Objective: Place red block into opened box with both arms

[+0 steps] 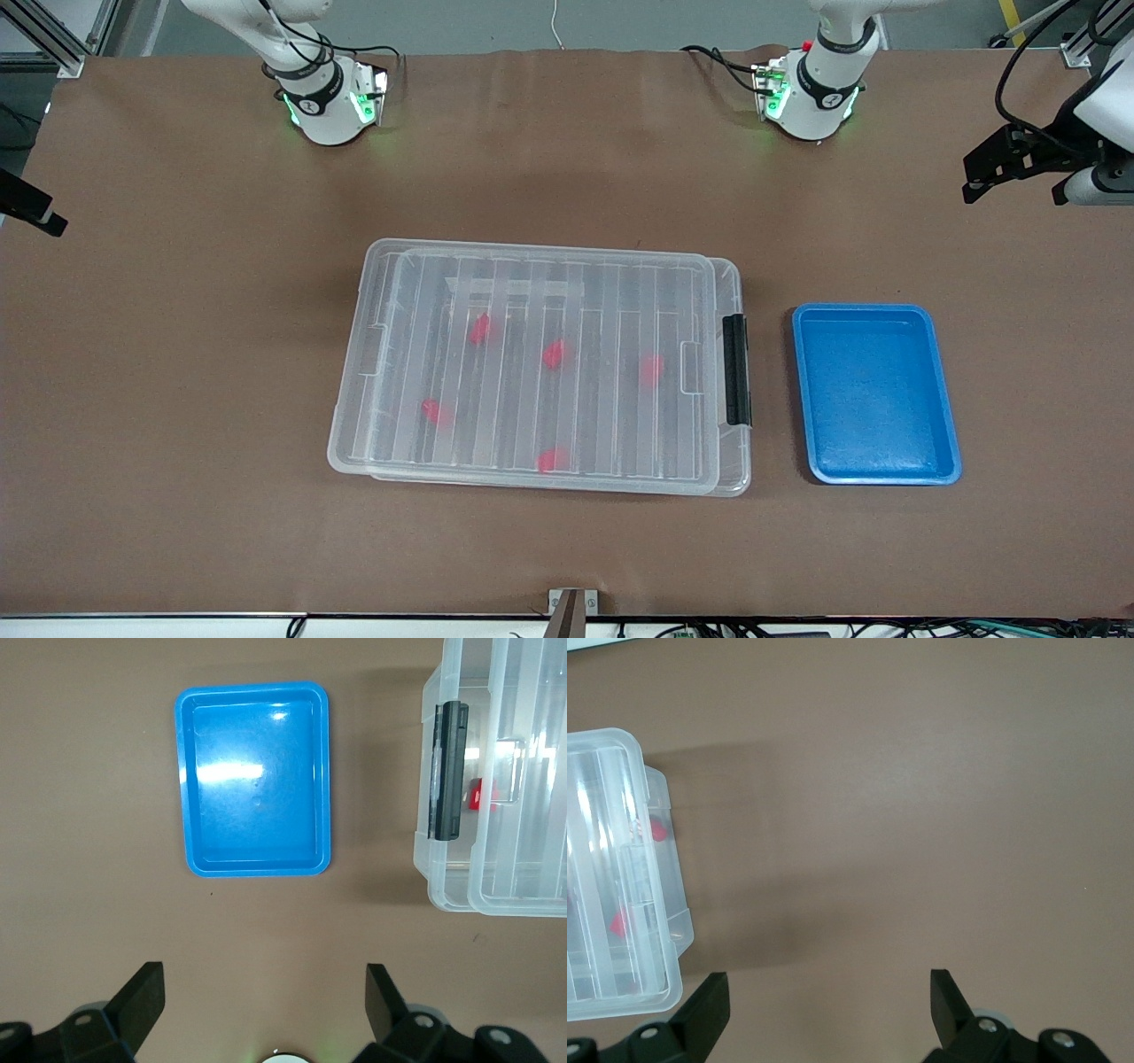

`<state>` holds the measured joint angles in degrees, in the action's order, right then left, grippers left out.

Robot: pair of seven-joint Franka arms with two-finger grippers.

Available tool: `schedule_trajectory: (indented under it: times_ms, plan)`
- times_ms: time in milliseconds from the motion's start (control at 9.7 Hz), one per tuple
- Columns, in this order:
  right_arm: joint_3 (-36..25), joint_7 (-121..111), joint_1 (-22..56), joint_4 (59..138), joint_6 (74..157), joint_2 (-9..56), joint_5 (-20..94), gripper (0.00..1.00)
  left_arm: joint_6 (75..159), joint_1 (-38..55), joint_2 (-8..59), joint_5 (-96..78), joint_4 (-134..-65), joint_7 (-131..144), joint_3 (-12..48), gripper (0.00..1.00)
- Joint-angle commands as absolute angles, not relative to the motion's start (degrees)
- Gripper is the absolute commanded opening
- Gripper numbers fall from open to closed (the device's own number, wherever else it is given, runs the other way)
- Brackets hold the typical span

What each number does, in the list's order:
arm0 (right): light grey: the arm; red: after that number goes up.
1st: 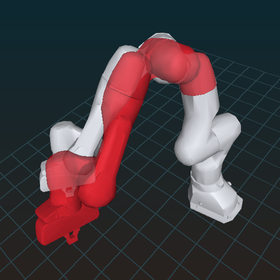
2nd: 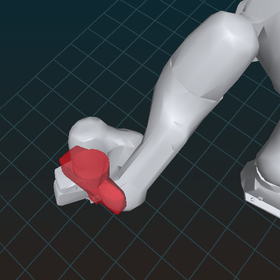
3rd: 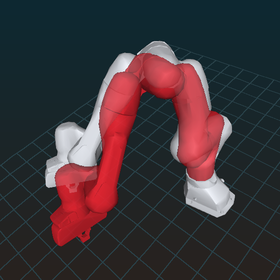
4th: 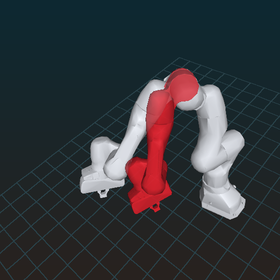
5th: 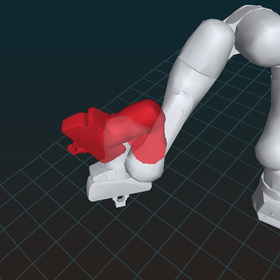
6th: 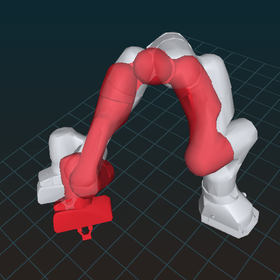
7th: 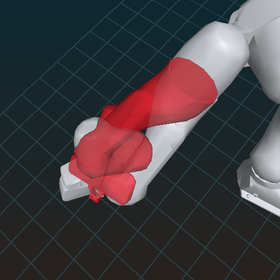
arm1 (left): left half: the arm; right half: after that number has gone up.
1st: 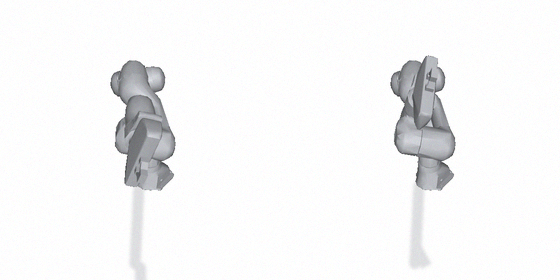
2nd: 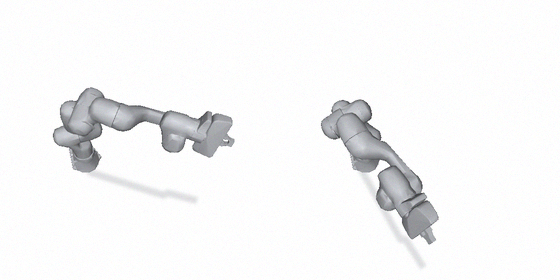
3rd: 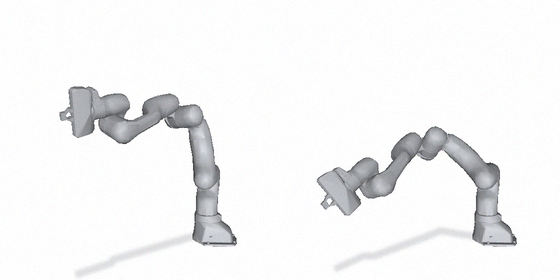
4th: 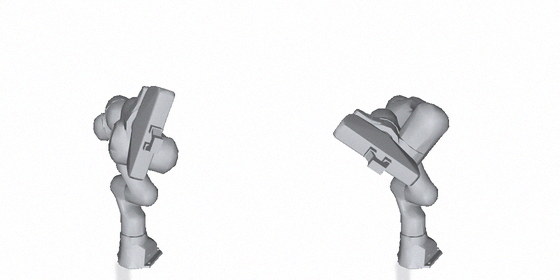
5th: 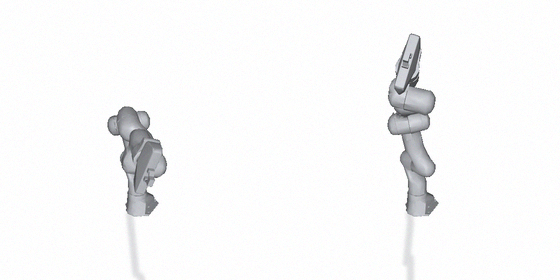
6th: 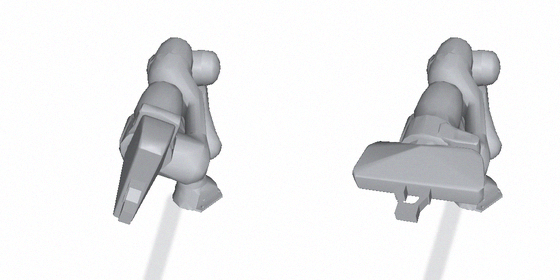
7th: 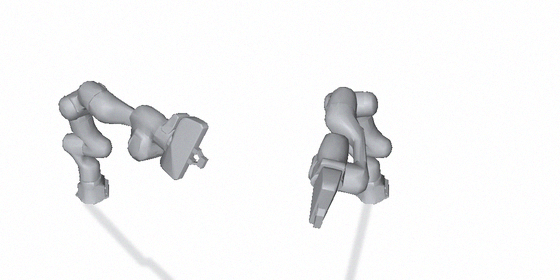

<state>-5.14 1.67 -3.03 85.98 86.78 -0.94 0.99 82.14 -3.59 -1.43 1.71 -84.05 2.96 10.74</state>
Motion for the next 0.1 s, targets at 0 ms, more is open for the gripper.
schedule_trajectory:
  times_ms: [0]
  plan:
    - [-4.83, 2.11, -3.52, 84.99, 86.48, -0.62, 1.76, 1.00, 82.18, -3.34, -1.23, 1.50, -85.43, 2.63, 10.46, 1.00]
